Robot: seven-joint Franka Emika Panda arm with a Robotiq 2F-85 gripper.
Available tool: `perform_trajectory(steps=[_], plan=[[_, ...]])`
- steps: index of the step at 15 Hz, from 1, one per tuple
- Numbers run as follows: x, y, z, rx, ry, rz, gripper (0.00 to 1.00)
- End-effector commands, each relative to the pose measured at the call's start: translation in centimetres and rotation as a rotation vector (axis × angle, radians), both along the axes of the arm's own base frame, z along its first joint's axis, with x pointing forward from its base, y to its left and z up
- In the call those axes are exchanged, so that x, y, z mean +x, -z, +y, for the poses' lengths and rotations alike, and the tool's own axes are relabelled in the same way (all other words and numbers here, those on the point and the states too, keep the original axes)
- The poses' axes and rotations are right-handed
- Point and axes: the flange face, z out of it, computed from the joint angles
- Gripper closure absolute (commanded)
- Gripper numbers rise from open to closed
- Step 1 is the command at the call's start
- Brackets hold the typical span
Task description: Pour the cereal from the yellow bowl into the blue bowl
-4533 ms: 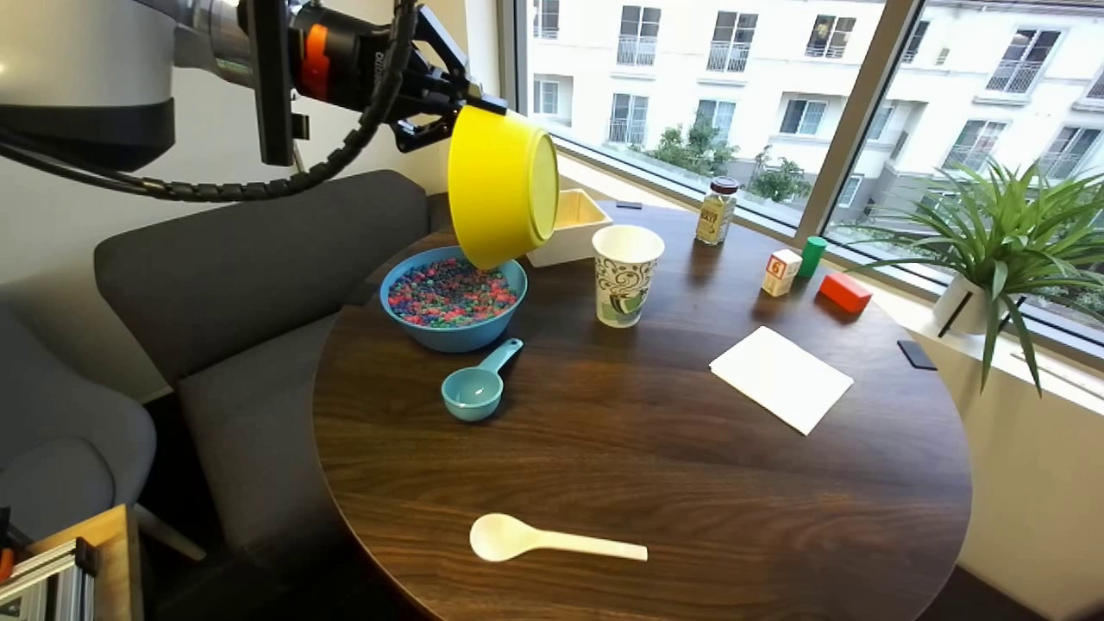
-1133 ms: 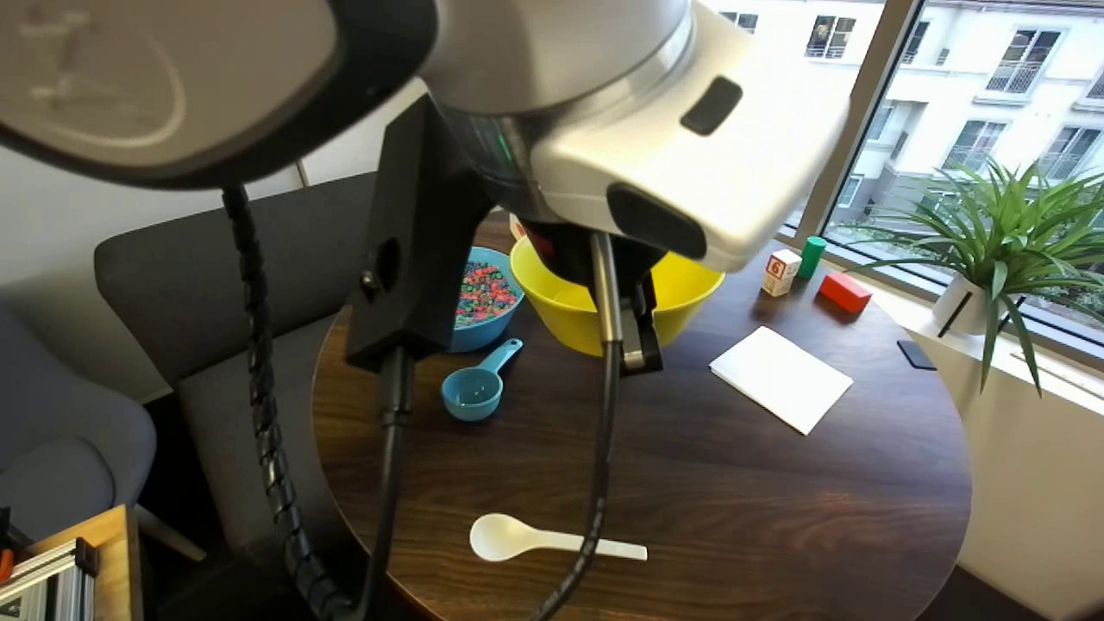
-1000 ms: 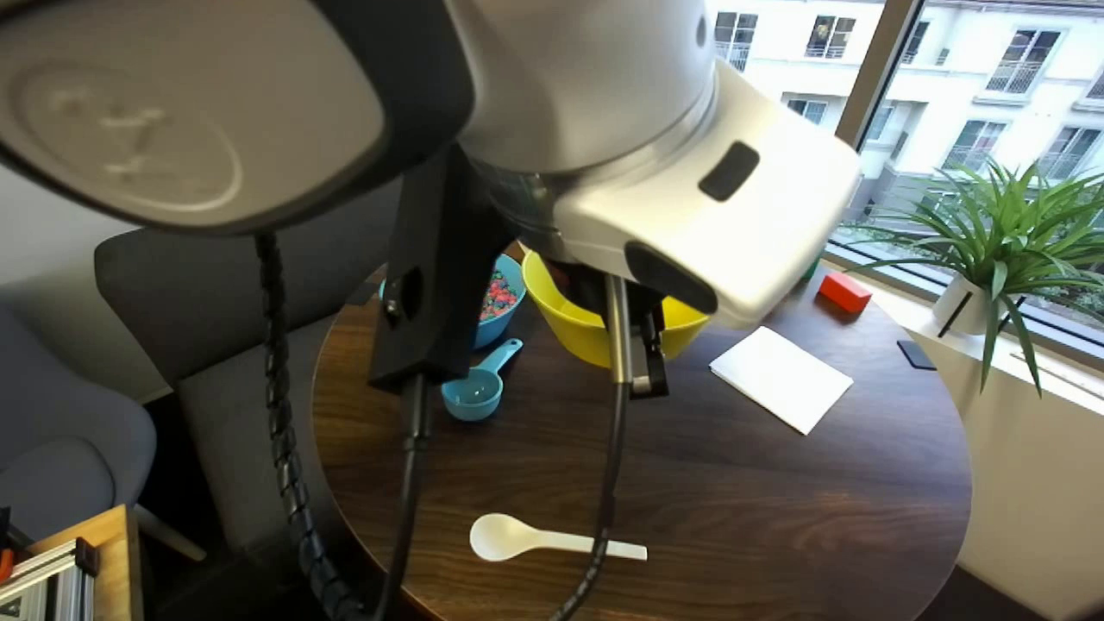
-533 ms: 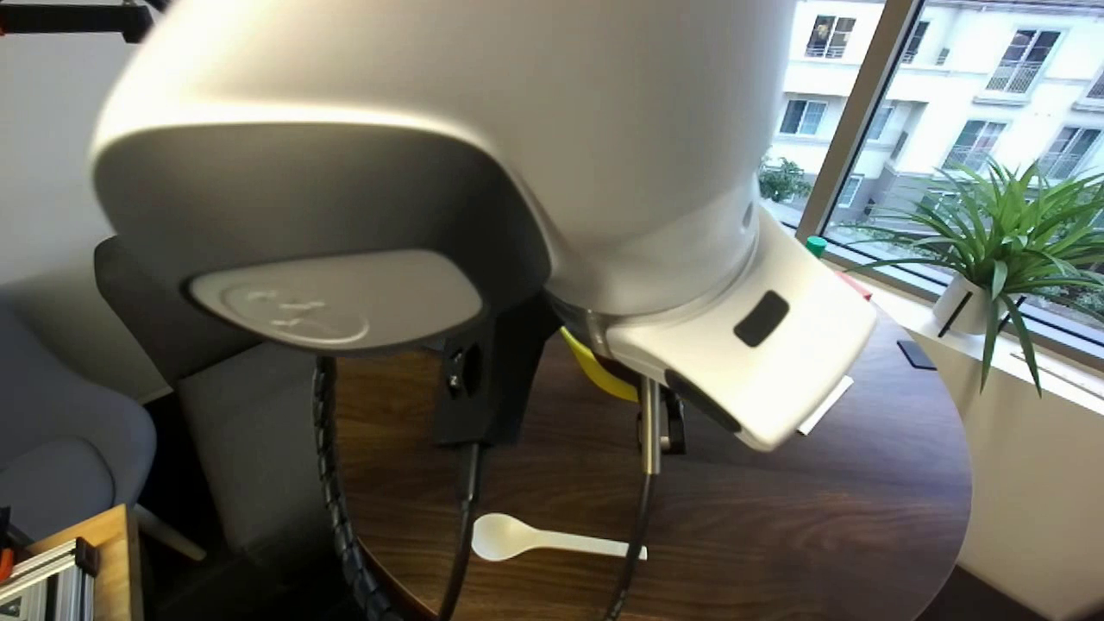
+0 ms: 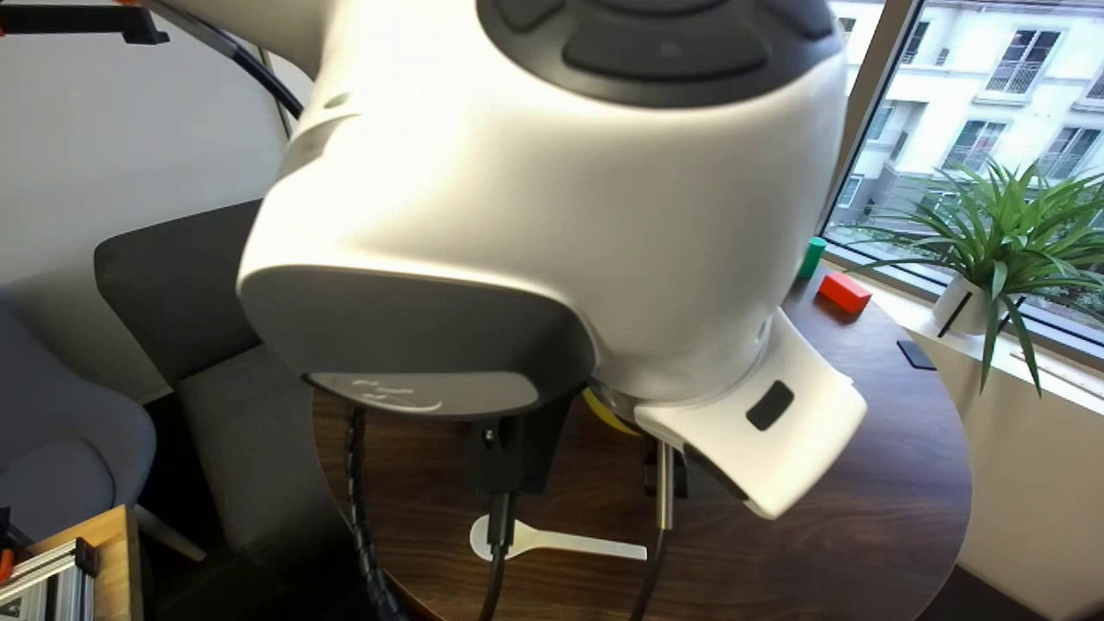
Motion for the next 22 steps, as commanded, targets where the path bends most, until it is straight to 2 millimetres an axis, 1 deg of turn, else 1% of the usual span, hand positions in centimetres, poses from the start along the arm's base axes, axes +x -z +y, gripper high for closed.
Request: perform_trajectory(steps=[1, 7, 10, 14, 15, 16, 18, 19, 22], plan=[[1.1, 1.2, -0.9, 0.000, 0.008, -0.003, 0.99], [2.0, 2.6, -1.4, -0.015, 0.008, 0.023, 0.98], [2.3, 3.1, -1.4, -0.020, 0.005, 0.033, 0.98], [2.4, 3.2, -1.4, -0.026, 0.002, 0.036, 0.97], [2.4, 3.2, -1.4, -0.027, 0.002, 0.036, 0.69], [2.4, 3.0, -1.3, -0.026, -0.001, 0.034, 0.68], [2.4, 2.6, -1.1, -0.034, -0.003, 0.026, 0.55], [2.4, 2.2, -0.9, -0.039, -0.005, 0.019, 0.46], [2.5, 0.8, -0.1, -0.059, -0.018, -0.008, 0.24]])
